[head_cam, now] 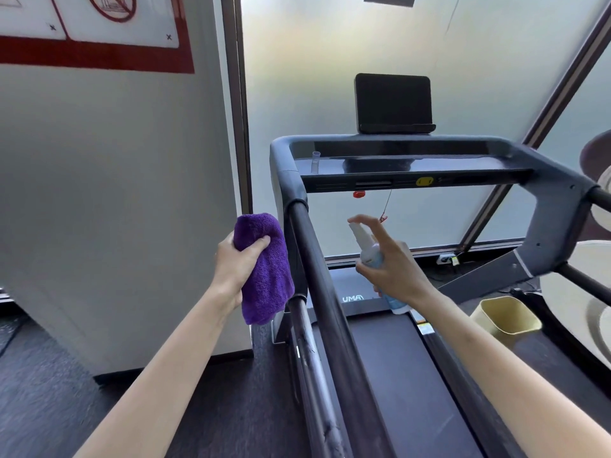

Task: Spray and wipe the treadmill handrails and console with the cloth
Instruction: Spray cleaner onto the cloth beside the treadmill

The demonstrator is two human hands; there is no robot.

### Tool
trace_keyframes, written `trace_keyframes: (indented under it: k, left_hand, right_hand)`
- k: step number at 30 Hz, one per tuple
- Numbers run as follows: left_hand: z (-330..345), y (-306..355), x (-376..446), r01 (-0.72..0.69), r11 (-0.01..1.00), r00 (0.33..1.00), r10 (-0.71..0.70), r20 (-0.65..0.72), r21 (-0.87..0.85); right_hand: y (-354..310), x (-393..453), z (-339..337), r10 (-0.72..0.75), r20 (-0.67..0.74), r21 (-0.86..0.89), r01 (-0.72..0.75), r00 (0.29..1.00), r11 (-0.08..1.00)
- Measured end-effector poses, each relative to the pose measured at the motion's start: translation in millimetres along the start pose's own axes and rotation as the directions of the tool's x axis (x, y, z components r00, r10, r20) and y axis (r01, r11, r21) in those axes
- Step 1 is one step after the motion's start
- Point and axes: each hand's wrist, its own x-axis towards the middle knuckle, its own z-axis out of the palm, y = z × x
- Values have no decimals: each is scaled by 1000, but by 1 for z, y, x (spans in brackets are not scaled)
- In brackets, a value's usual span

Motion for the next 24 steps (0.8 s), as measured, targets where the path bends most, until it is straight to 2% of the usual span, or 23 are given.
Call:
trace_keyframes:
  k: [3, 7, 11, 19, 22, 24]
  left_hand:
    - [0, 1, -8, -9, 1000, 1000, 9, 2, 1]
    - [-2, 1, -19, -19, 1000, 1000, 19, -14, 13]
    - [-7, 0, -28, -19, 1000, 999, 19, -34, 22]
    - [-11, -4, -51, -20, 1000, 999, 21, -42, 24]
    - [-13, -3, -59, -17, 1000, 999, 17, -50, 19]
    - [-14, -2, -64, -25, 999, 998, 27, -58, 29]
  right_hand:
    - [-3, -6, 2, 2, -59, -50, -5, 998, 999]
    - [-5, -14, 2, 11, -150, -32, -16, 989, 999]
    - [-9, -23, -3, 23, -91, -48, -28, 996, 998]
    - [-10, -73, -7, 25, -46, 72, -22, 999, 997]
    - [-8, -82, -6, 34, -54, 83, -29, 998, 996]
    - [-7, -85, -7, 16, -91, 25, -14, 996, 1000]
